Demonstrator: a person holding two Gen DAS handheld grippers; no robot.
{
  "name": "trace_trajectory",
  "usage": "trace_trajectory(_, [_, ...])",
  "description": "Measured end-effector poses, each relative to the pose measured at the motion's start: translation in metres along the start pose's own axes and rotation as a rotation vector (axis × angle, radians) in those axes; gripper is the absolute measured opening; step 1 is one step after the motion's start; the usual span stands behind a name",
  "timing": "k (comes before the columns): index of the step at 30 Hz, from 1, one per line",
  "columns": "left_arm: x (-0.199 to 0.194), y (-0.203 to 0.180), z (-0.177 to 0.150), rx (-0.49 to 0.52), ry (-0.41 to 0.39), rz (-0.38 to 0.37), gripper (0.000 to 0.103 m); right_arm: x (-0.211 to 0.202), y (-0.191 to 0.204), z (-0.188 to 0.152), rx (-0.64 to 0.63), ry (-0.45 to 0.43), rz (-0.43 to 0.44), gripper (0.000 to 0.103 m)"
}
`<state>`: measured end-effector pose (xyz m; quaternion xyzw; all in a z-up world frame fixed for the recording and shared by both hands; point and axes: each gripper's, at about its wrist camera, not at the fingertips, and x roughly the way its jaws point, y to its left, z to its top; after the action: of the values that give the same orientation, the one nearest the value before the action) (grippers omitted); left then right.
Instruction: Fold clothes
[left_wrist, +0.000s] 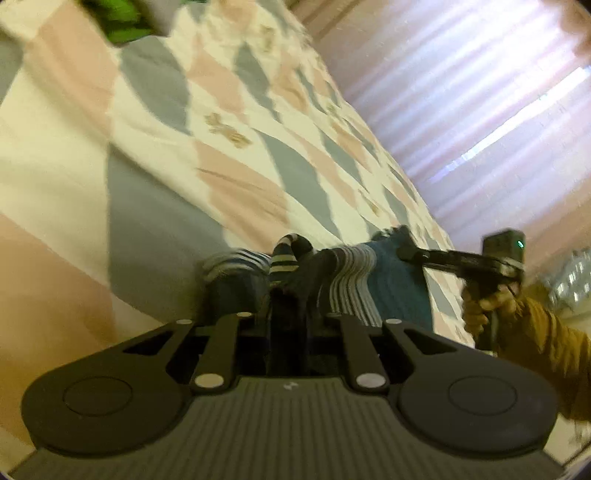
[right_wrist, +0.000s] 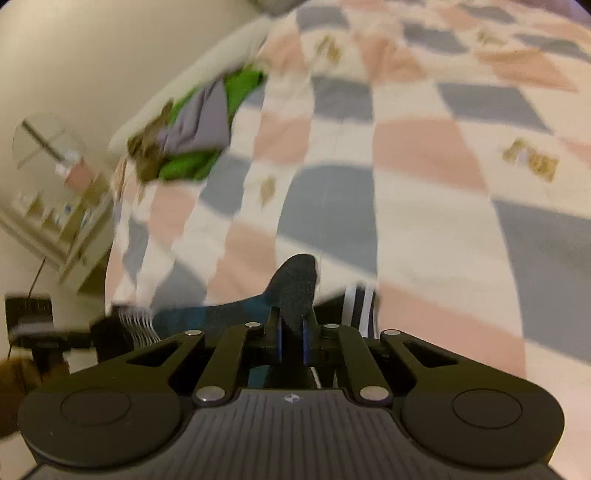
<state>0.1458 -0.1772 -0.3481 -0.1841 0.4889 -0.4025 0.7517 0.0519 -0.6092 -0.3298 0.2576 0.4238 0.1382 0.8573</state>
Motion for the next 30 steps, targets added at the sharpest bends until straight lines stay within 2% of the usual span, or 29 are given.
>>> trace_trajectory(1, [0.006, 0.008, 0.001, -0.030, -0.004, 0.014, 0.012, 0.008, -0.002, 0.004, 0.012, 0.000, -0.015, 0.009])
trace_trajectory(4, [0.026, 0.036, 0.000, -0.165, 0.023, 0.036, 0.014, 0.046, -0.011, 0.005, 0.036, 0.049, -0.143, 0.009])
trace_trajectory(6, [0.031, 0.047, 0.002, -0.227, 0.045, 0.040, 0.014, 0.067, -0.023, 0.000, 0.113, 0.080, -0.201, 0.011])
trace_trajectory(8, [0.025, 0.034, 0.011, -0.148, 0.069, 0.083, 0.016, 0.071, -0.028, -0.005, 0.184, 0.069, -0.205, 0.012])
trace_trajectory(10, [0.014, 0.010, 0.019, 0.001, 0.077, 0.161, 0.021, 0.065, -0.022, -0.006, 0.155, 0.069, -0.219, 0.017])
trace_trajectory(11, [0.009, 0.001, 0.022, 0.064, 0.075, 0.190, 0.023, 0.062, -0.020, -0.006, 0.143, 0.070, -0.227, 0.032])
trace_trajectory(12, [0.005, -0.005, 0.024, 0.103, 0.074, 0.199, 0.030, 0.059, -0.018, -0.005, 0.138, 0.070, -0.239, 0.047])
trace_trajectory(13, [0.001, -0.008, 0.026, 0.128, 0.066, 0.200, 0.034, 0.055, -0.015, -0.004, 0.118, 0.062, -0.257, 0.050])
trace_trajectory(15, [0.002, -0.013, 0.029, 0.159, 0.055, 0.196, 0.034, 0.049, -0.009, 0.000, 0.076, 0.044, -0.266, 0.054])
trace_trajectory(17, [0.006, -0.019, 0.029, 0.210, 0.040, 0.211, 0.028, 0.046, -0.003, 0.003, 0.060, 0.021, -0.269, 0.055])
trace_trajectory(19, [0.014, -0.025, 0.026, 0.280, 0.049, 0.228, 0.004, 0.050, 0.001, 0.003, 0.029, 0.024, -0.278, 0.054])
trace_trajectory(21, [0.019, -0.028, 0.019, 0.321, 0.059, 0.254, 0.003, 0.058, 0.004, 0.001, -0.004, 0.050, -0.284, 0.018])
trace_trajectory(24, [0.014, -0.037, 0.016, 0.383, 0.040, 0.244, 0.002, 0.059, 0.007, -0.001, -0.008, 0.033, -0.277, 0.013])
trace_trajectory(28, [0.001, -0.046, 0.031, 0.430, -0.048, 0.237, 0.002, 0.055, 0.011, -0.001, -0.019, -0.004, -0.282, 0.010])
trace_trajectory(30, [0.007, -0.044, 0.039, 0.443, -0.050, 0.249, 0.002, 0.050, 0.013, 0.000, -0.019, -0.048, -0.282, 0.009])
